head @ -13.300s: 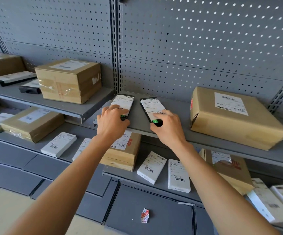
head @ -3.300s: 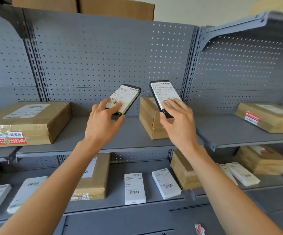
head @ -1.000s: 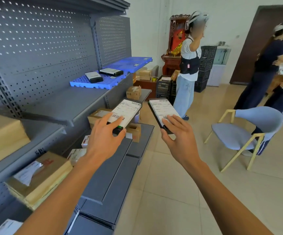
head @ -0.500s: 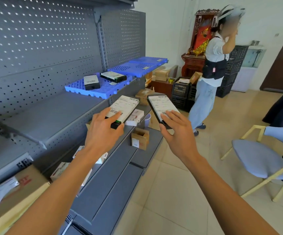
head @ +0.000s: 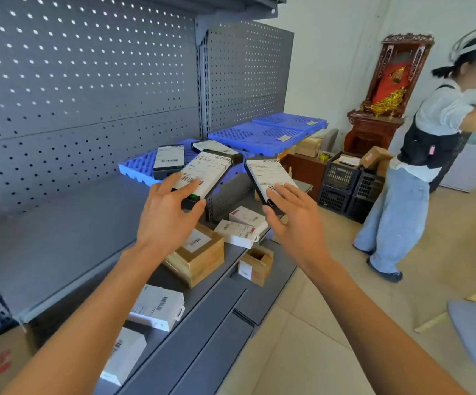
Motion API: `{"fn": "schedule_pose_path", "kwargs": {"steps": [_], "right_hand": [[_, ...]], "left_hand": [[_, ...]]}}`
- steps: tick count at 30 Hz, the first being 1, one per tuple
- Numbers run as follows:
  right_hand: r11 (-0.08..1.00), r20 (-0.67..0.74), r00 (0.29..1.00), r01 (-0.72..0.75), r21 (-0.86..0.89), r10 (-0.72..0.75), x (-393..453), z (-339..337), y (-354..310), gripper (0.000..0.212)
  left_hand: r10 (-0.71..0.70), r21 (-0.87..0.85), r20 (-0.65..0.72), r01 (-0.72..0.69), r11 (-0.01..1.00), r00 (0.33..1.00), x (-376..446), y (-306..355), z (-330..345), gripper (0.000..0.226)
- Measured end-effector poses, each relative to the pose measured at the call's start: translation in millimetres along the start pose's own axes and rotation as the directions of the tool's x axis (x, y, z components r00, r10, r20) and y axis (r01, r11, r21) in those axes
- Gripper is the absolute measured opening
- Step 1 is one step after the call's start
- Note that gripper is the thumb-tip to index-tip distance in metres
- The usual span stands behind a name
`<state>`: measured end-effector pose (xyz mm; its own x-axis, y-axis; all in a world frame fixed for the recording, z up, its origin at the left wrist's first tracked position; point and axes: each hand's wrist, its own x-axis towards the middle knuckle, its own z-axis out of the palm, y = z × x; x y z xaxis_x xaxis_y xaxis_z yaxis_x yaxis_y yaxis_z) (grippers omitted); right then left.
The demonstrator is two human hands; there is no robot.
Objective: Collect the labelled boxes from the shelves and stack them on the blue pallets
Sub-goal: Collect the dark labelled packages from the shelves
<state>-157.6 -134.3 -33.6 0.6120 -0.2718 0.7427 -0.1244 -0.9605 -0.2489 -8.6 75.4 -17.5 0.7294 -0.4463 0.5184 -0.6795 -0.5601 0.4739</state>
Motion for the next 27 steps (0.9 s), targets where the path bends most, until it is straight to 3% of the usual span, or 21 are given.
{"fn": "schedule_pose_path", "kwargs": {"steps": [10, 15, 23, 27], "right_hand": [[0.995, 0.058, 0.994, 0.084, 0.06, -0.087, 101.3, 75.6, 18.4, 0.033], [0.995, 0.157, 0.985, 0.052, 0.089, -0.066, 147.0, 120.1, 30.2, 0.034], [0.996, 0.184, 0.98, 0.072, 0.053, -0.081, 177.0, 157.0, 28.2, 0.027], [0.997, 0.231, 0.97, 0.061, 0.044, -0.07, 178.0, 169.1, 23.4, 0.034]], "left_hand": [[-0.083, 0.052, -0.05, 0.085, 0.995, 0.995, 85.9, -38.8, 10.9, 0.046], [-0.172, 0.082, -0.045, 0.176, 0.981, 0.984, 122.7, -52.1, 16.7, 0.045], [-0.24, 0.112, -0.036, 0.242, 0.964, 0.97, 149.8, -66.4, 29.9, 0.044], [-0.237, 0.09, -0.053, 0.241, 0.966, 0.97, 153.6, -74.7, 34.2, 0.043]]}}
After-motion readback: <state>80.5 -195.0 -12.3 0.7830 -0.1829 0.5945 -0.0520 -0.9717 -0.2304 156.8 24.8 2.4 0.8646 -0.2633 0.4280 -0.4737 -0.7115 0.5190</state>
